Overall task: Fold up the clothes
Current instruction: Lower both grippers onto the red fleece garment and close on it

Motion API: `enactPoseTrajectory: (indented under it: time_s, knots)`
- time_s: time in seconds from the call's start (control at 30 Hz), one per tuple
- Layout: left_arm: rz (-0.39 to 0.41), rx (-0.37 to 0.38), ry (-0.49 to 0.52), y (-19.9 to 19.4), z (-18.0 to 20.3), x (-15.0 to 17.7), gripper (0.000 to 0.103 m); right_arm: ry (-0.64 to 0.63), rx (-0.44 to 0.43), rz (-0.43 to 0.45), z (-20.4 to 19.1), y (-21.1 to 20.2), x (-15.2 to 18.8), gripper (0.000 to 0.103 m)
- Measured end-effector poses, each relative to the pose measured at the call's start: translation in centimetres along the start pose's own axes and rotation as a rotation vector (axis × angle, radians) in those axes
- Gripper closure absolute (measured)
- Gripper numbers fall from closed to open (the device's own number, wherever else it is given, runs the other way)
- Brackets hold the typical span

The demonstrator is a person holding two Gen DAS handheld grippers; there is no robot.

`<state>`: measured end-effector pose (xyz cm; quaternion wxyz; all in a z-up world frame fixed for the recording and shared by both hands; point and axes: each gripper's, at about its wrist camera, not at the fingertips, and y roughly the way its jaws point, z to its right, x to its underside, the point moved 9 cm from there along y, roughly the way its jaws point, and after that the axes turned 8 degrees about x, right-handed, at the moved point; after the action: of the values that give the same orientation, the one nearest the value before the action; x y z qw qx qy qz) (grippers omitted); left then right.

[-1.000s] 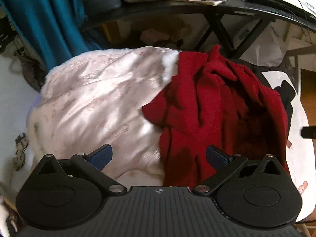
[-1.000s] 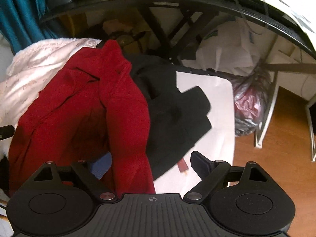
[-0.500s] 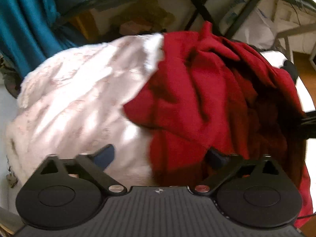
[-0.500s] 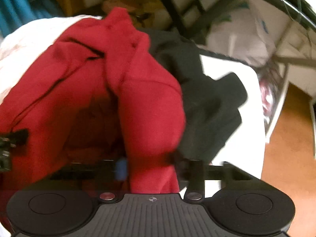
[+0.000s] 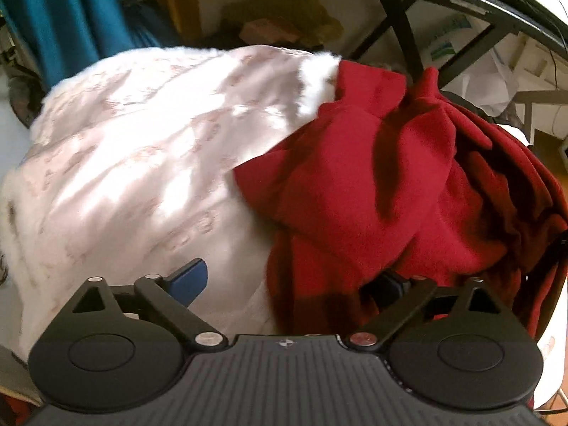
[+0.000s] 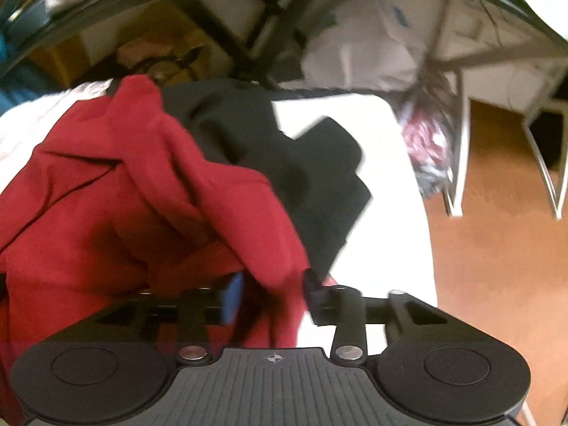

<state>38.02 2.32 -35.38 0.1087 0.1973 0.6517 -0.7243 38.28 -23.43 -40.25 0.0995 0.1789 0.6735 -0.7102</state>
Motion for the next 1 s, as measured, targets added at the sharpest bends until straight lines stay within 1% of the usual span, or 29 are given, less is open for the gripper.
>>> enactPoseTrajectory:
  time_s: [0.03, 0.1, 0.13, 0.17, 0.2, 0.23, 0.27, 0.3, 0.33, 0.37, 0.43, 0.47, 0.5, 0.57, 0.67, 0.73, 0.8, 0.83, 0.87, 0.9, 0.93, 0.97, 1.0]
  knots:
    - [-0.010, 0.004, 0.007, 0.3, 0.2, -0.2, 0.003, -0.023, 0.006, 0.009, -0.6, 0.3, -0.3, 0.047]
    - [-0.019, 0.008, 0.027, 0.7, 0.4, -0.4, 0.003, -0.056, 0.020, 0.023, -1.7, 0.9, -1.0, 0.045]
    - [-0.011, 0.013, 0.036, 0.4, 0.4, -0.4, 0.006, -0.072, 0.023, 0.027, -2.2, 1.1, -1.4, 0.045]
    - [-0.004, 0.023, 0.034, 0.0, 0.4, -0.3, 0.023, -0.088, 0.027, 0.026, -2.6, 1.3, -1.6, 0.050]
    - [0.002, 0.041, 0.015, -0.7, 0.3, -0.1, 0.050, -0.099, 0.028, 0.019, -2.9, 1.4, -1.8, 0.057]
    - [0.008, 0.058, -0.004, -1.4, 0.2, 0.1, 0.056, -0.099, 0.020, 0.009, -3.1, 1.4, -2.0, 0.083]
    - [0.013, 0.075, -0.024, -2.1, 0.1, 0.2, 0.060, -0.092, 0.009, -0.003, -3.2, 1.2, -2.1, 0.094]
    - [0.019, 0.092, -0.043, -2.9, -0.1, 0.4, 0.063, -0.083, -0.005, -0.011, -3.1, 0.7, -2.1, 0.094]
    - [0.027, 0.098, -0.064, -3.6, -0.4, 0.5, 0.063, -0.083, -0.027, -0.018, -3.2, 0.0, -1.9, 0.094]
    - [0.036, 0.089, -0.090, -4.2, -0.9, 0.7, 0.062, -0.100, -0.051, -0.029, -3.4, -0.6, -1.6, 0.094]
    - [0.037, 0.078, -0.137, -4.7, -1.8, 1.2, 0.050, -0.142, -0.083, -0.048, -3.8, -1.3, -1.2, 0.094]
    - [0.035, 0.061, -0.132, -4.4, -1.9, 1.3, 0.037, -0.157, -0.086, -0.044, -3.8, -1.6, -1.0, 0.091]
    - [0.034, 0.044, -0.126, -4.2, -2.0, 1.3, 0.025, -0.174, -0.078, -0.033, -3.8, -1.9, -0.9, 0.089]
    - [0.021, 0.016, -0.103, -3.3, -1.8, 1.2, 0.017, -0.207, -0.050, 0.000, -4.0, -1.8, -1.0, 0.063]
    - [-0.020, 0.021, -0.097, -1.2, -1.1, 0.9, 0.015, -0.233, -0.028, 0.032, -4.4, -0.4, -1.5, 0.051]
    - [-0.040, 0.034, -0.105, -0.6, -0.7, 0.8, 0.015, -0.261, -0.005, 0.037, -4.9, 0.8, -1.8, 0.047]
    - [-0.055, 0.051, -0.081, -0.5, 0.0, 0.9, 0.016, -0.284, 0.001, 0.024, -5.6, 1.7, -1.9, 0.051]
    - [-0.048, 0.062, -0.054, -0.9, 0.4, 1.0, 0.024, -0.288, -0.009, 0.013, -5.9, 1.9, -1.8, 0.065]
    - [-0.034, 0.072, -0.044, -1.5, 0.5, 1.0, 0.055, -0.290, -0.019, 0.003, -6.1, 1.8, -1.8, 0.082]
    - [-0.022, 0.079, -0.056, -2.3, 0.5, 1.0, 0.066, -0.291, -0.027, -0.004, -6.2, 1.5, -1.8, 0.087]
    - [-0.011, 0.087, -0.068, -3.0, 0.4, 1.1, 0.072, -0.293, -0.031, -0.004, -6.3, 1.0, -1.7, 0.094]
    - [0.000, 0.094, -0.081, -3.8, 0.4, 1.1, 0.079, -0.289, -0.045, 0.002, -6.2, 0.2, -1.7, 0.096]
    - [0.013, 0.103, -0.097, -4.7, 0.3, 1.1, 0.084, -0.278, -0.068, 0.009, -6.1, -0.7, -1.6, 0.096]
